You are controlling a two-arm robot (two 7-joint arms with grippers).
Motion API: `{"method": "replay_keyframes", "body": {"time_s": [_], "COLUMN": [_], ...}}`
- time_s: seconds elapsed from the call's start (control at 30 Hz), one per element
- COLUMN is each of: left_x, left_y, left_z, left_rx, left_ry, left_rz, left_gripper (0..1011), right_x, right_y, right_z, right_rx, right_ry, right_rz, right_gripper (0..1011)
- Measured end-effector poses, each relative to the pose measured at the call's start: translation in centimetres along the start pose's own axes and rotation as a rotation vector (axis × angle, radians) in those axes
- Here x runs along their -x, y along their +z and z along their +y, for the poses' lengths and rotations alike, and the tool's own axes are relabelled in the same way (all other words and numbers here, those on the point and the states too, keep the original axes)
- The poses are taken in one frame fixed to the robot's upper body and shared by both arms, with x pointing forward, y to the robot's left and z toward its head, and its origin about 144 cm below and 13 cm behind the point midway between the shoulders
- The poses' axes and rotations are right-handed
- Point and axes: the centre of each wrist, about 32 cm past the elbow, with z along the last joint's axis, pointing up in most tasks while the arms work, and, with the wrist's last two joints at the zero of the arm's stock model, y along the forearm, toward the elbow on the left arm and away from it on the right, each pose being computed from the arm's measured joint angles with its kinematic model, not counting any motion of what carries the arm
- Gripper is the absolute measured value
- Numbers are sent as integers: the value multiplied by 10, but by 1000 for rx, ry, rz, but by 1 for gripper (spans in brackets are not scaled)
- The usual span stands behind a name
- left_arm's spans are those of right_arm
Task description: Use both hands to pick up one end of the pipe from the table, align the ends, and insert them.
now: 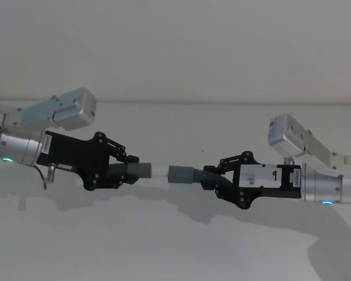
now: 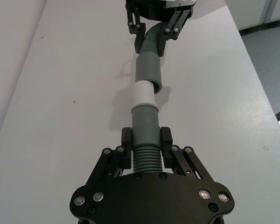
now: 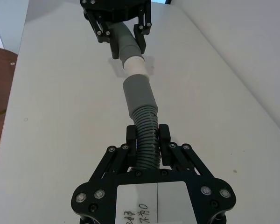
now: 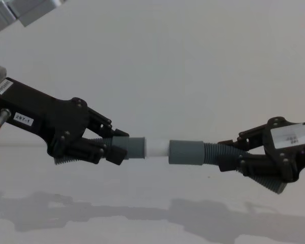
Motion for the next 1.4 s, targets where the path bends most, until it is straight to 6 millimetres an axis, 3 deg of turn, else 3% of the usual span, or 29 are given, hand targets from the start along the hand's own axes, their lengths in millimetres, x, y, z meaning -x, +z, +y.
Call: {"method": "replay_keyframes", "body": {"time_s": [1.4], "left_x": [-8], "left_y": [-5], "left_z": [-2], "left_rx": [3], "left_ry": [5], "left_rz": [19], "left_gripper": [353], "right_x": [-8], "right_y": [0], "right_z": [7], "right_rx": [-31], "right_ry": [4], "right_rz": [48], "right_gripper": [274]}}
